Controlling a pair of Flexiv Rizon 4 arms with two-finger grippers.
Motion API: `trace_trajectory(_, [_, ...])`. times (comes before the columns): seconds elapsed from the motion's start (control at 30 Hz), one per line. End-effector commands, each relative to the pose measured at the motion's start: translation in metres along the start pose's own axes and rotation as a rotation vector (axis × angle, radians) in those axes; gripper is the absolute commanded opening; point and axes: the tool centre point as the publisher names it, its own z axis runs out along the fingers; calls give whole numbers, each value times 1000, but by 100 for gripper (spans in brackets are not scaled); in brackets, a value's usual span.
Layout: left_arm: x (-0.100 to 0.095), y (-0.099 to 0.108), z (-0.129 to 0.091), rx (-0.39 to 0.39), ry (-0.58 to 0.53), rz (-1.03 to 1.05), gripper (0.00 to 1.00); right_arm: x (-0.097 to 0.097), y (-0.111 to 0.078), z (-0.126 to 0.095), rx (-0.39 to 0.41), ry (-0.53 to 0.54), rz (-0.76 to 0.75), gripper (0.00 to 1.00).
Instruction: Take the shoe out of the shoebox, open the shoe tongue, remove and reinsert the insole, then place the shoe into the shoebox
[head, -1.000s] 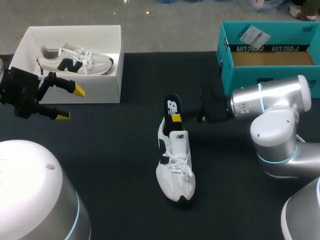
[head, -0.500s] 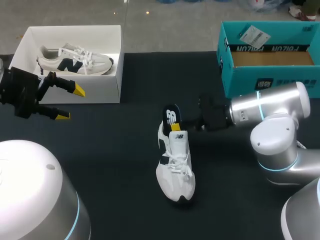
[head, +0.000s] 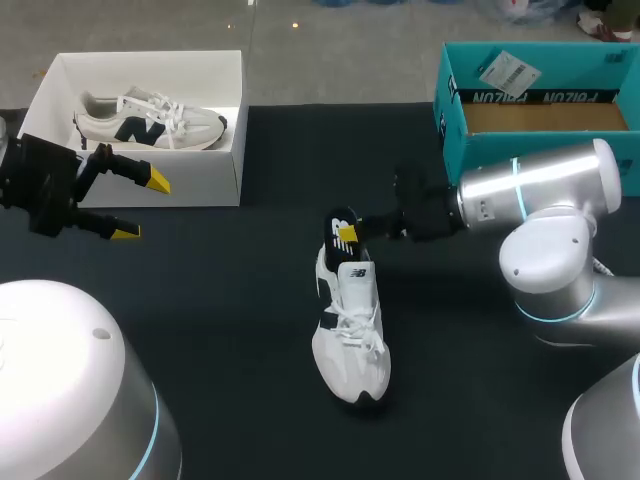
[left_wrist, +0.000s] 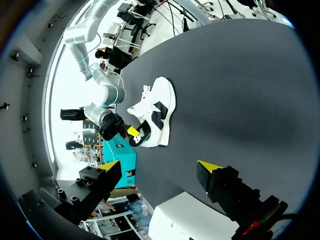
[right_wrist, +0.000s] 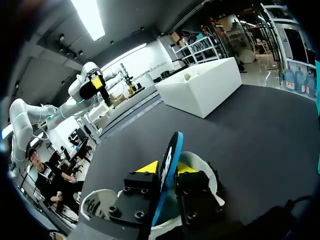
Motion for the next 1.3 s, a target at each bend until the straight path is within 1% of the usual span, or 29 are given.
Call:
trace_trajectory(0.03, [-1,0,0,-1,5,-1,100,0,-6,4,18,-15,16,0])
trace_trajectory(0.3, [-1,0,0,-1,5,-1,100,6,-31,9,60,-5,45,0])
trace_trajectory(0.47, [-1,0,0,-1,5,-1,100,9,-40,10,74,8,59,0])
trace_trajectory(0.57, [-1,0,0,-1,5,-1,100,10,-42,10,87,24,59,0])
trace_trajectory(0.6, [-1,0,0,-1,5,-1,100,9,-40,11,90,25,53,16])
trace_trajectory(0.63, [-1,0,0,-1,5,-1,100,9,-38,10,88,22,47,40])
trace_trajectory(0.67, [-1,0,0,-1,5,-1,100,8,-33,9,82,17,39,58])
trace_trajectory(0.7, [-1,0,0,-1,5,-1,100,8,-31,9,79,15,32,56])
trace_trajectory(0.77, [-1,0,0,-1,5,-1,100,8,-22,7,65,6,15,57])
trace_trajectory(0.87, [-1,0,0,-1,5,-1,100,6,-11,5,56,-4,-6,49])
trace_trajectory(0.93, [-1,0,0,-1,5,-1,100,5,-7,3,51,-11,-16,47])
trace_trajectory(0.97, [-1,0,0,-1,5,-1,100,3,-4,2,48,-16,-20,42])
trace_trajectory(1.03, [-1,0,0,-1,5,-1,100,2,-1,2,45,-19,-25,26])
trace_trajectory(1.07, [-1,0,0,-1,5,-1,100,2,-1,2,45,-20,-27,11])
trace_trajectory(1.1, [-1,0,0,-1,5,-1,100,2,-1,2,49,-19,-29,0])
trace_trajectory(1.3, [-1,0,0,-1,5,-1,100,2,-10,5,78,-21,-20,0])
